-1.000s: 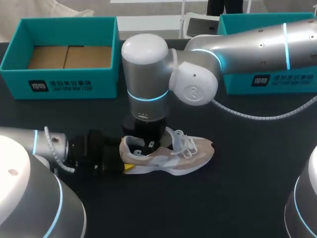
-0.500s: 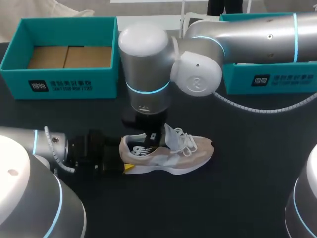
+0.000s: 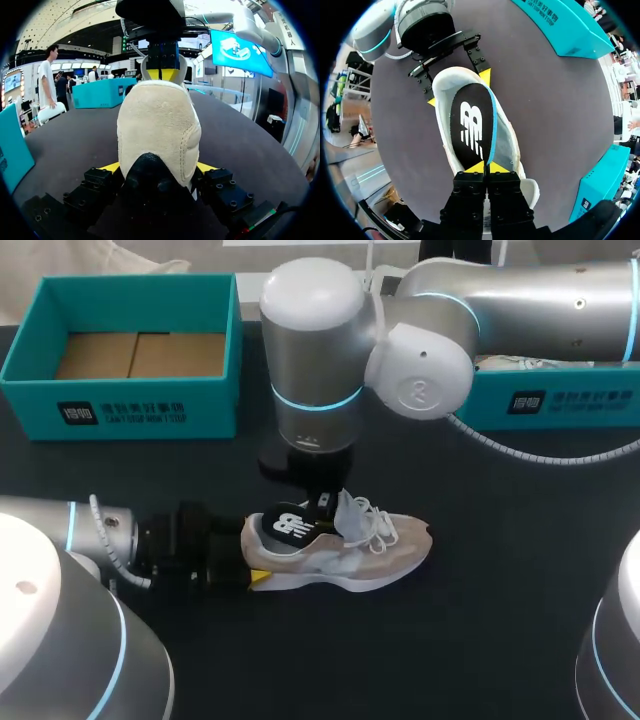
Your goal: Take the shoe out of the shoebox, open the shoe tongue, remove and reinsert the insole, then place the shoe into the shoebox
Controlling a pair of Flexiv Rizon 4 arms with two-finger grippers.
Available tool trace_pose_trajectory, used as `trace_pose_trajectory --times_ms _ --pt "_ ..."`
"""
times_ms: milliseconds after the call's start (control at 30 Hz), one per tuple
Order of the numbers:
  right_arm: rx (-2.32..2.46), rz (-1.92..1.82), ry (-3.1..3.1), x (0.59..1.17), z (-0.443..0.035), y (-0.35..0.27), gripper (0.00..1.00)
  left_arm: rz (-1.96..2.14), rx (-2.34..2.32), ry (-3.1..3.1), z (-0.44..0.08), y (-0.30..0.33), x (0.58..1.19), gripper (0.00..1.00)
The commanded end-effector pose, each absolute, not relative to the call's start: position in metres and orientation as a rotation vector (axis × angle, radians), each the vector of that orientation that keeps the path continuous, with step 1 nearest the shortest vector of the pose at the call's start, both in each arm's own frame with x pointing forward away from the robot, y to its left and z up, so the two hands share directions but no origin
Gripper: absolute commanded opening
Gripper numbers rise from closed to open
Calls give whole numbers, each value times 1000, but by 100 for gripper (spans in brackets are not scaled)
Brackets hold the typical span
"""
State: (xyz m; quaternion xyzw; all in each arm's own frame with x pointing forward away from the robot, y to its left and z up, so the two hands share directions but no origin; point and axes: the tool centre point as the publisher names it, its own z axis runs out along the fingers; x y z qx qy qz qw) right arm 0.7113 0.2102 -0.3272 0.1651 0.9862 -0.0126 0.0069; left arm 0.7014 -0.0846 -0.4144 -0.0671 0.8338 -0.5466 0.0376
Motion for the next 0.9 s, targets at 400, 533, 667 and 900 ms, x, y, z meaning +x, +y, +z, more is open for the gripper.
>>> trace_pose_trajectory --times_ms 400,533,667,900 --pt "396 287 3071 724 -309 236 0 -1673 -206 2561 -417 -85 701 0" --pt "369 374 3070 726 -303 244 0 -1673 -206 2561 -417 -85 701 0" --pt "379 373 3071 726 -301 242 0 -1673 -206 2561 -417 -85 701 0" --pt "403 302 3092 723 -302 230 0 -1673 -206 2561 -417 -85 701 0"
